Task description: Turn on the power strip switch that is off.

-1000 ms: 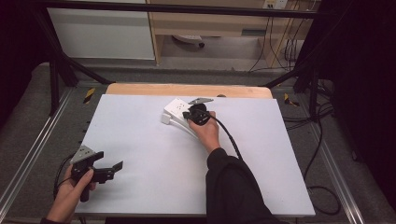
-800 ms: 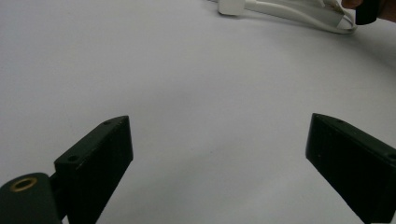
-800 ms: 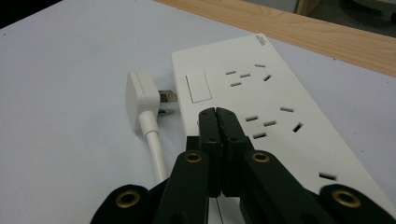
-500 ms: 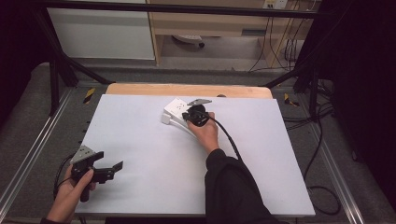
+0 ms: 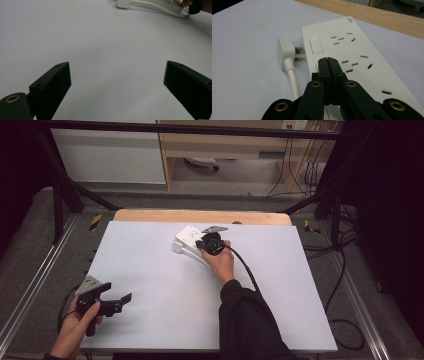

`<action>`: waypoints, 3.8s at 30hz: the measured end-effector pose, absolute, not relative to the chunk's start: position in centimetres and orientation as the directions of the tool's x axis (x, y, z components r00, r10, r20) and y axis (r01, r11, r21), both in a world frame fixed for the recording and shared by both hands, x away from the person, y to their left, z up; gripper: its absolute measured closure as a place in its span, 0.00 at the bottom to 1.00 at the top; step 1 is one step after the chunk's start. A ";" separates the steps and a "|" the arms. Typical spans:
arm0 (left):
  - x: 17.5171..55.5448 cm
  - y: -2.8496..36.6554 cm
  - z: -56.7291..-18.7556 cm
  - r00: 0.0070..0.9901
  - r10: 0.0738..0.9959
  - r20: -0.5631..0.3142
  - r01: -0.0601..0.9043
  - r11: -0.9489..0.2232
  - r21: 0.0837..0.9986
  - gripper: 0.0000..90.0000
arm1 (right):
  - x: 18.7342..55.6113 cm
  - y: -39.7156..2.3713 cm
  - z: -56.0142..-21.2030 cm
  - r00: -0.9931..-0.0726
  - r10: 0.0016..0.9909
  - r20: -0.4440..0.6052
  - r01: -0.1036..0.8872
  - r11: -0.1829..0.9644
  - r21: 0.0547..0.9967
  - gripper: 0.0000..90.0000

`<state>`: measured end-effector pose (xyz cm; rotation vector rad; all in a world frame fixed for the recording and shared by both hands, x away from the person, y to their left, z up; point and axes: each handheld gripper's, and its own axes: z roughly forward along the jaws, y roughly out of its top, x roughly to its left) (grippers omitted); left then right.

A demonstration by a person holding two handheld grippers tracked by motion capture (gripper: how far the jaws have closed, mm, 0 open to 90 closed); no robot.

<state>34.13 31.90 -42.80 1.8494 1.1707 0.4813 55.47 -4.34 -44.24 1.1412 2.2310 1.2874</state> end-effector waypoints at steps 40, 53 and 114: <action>34.0 32.0 -42.8 0.480 0.870 -0.111 0.528 -0.186 0.829 0.08 | 55.1 -5.0 -42.1 -0.622 0.777 0.098 0.483 0.281 0.829 1.00; 34.0 31.7 -42.8 0.485 0.868 -0.104 0.526 -0.195 0.828 0.08 | 54.5 -5.4 -40.1 -0.633 0.769 0.095 0.466 0.281 0.839 1.00; 33.9 32.0 -43.0 0.455 0.883 -0.120 0.549 -0.172 0.818 0.08 | 49.9 -14.0 -34.0 -0.509 0.849 0.141 0.464 0.133 0.876 0.06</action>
